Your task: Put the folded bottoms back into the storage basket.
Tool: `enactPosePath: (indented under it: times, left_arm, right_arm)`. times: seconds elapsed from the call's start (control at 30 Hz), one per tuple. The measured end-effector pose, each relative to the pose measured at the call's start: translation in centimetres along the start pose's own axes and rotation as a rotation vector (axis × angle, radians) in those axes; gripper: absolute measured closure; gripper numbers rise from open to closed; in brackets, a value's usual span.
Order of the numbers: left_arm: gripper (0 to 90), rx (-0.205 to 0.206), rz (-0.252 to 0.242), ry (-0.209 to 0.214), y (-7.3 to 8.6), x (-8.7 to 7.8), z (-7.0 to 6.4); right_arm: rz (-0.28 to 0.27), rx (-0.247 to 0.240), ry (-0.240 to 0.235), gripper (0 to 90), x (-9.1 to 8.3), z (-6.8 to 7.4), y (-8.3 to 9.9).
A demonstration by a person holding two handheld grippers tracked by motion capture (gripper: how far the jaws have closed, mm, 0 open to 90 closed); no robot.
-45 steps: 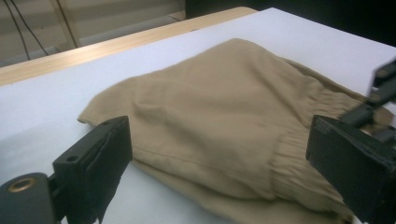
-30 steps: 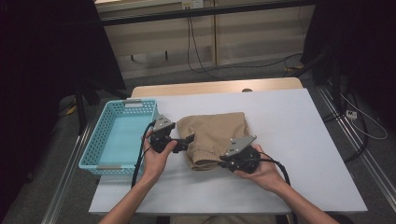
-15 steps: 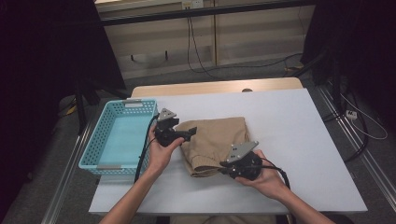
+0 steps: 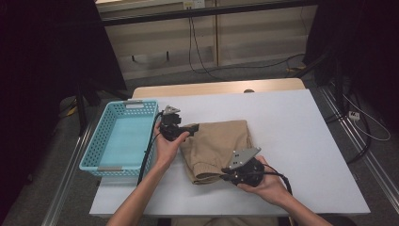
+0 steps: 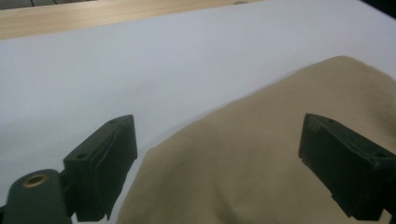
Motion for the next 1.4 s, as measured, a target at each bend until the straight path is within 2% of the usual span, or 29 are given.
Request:
enactPosePath:
  times: [0.03,0.1,0.13,0.27,0.33,0.43,0.5,0.6,0.67,0.77,0.87,0.97,1.07,1.17,1.2,1.3,1.4]
  left_arm:
    - [11.4,-0.012,0.002,-0.003,0.1,0.2,0.1]
    - [12.6,0.004,0.028,-0.023,0.3,0.6,0.4]
    - [14.5,0.01,0.031,-0.03,0.3,0.8,0.5]
    - [24.0,-0.011,0.067,-0.03,0.5,1.9,1.0]
    - [27.1,-0.011,0.095,-0.068,0.7,2.4,1.4]
    - [28.6,-0.053,0.091,-0.076,0.7,2.6,2.1]
    - [28.4,-0.053,0.093,-0.09,0.8,2.6,2.5]
    - [28.9,-0.051,0.147,-0.091,1.5,2.7,3.0]
    - [34.7,-0.069,0.169,-0.086,1.8,2.7,3.1]
    - [37.4,-0.069,0.173,-0.087,1.8,2.6,3.0]
    - [42.9,-0.076,0.188,-0.065,2.0,2.4,2.7]
    - [52.1,-0.077,0.192,-0.047,2.1,2.3,2.5]
    - [54.3,-0.065,0.201,-0.051,2.2,2.2,2.2]
    - [60.8,-0.064,0.202,-0.045,2.2,2.2,2.0]
    - [63.5,-0.053,0.21,-0.035,2.3,2.1,1.8]
    - [75.9,-0.065,0.213,0.012,2.4,2.1,1.5]
    - [78.6,-0.07,0.202,0.019,2.4,2.1,1.4]
  right_arm:
    - [-0.002,0.003,-0.002,78.0,0.0,0.0,0.0]
    - [-0.003,0.005,-0.004,78.0,0.0,-0.1,0.0]
    - [-0.001,0.001,-0.002,78.0,0.1,-0.1,0.1]
    - [0.0,0.006,-0.01,78.0,0.2,-0.1,0.1]
    - [0.001,0.002,-0.009,78.0,0.3,-0.1,0.1]
    - [0.002,0.002,-0.011,77.9,0.3,0.0,0.1]
    - [0.002,-0.001,-0.012,77.9,0.3,0.0,0.1]
    - [0.003,-0.003,-0.012,77.9,0.3,0.0,0.2]
    - [0.004,-0.004,-0.012,77.9,0.4,0.0,0.2]
    - [0.006,-0.006,-0.011,77.9,0.4,0.0,0.2]
    - [0.009,-0.009,-0.009,77.9,0.4,0.1,0.2]
    - [0.008,-0.01,-0.012,77.9,0.5,0.0,0.2]
    - [0.009,-0.009,-0.011,77.9,0.5,0.1,0.2]
    - [0.007,-0.007,-0.011,77.9,0.5,0.1,0.3]
    - [0.007,-0.006,-0.011,77.9,0.5,0.1,0.3]
    - [0.003,-0.004,-0.011,77.9,0.5,0.1,0.3]
    - [-0.001,0.0,-0.01,77.9,0.5,0.1,0.3]
Point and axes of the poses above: each handheld gripper's, and its own axes: x roughly forward along the jaws, y roughly out of its underside, z roughly to its left, the point moved 6 cm from there along x, roughly forward along the jaws, and after that the axes turned 1 degree about z, right-handed, at the moved point
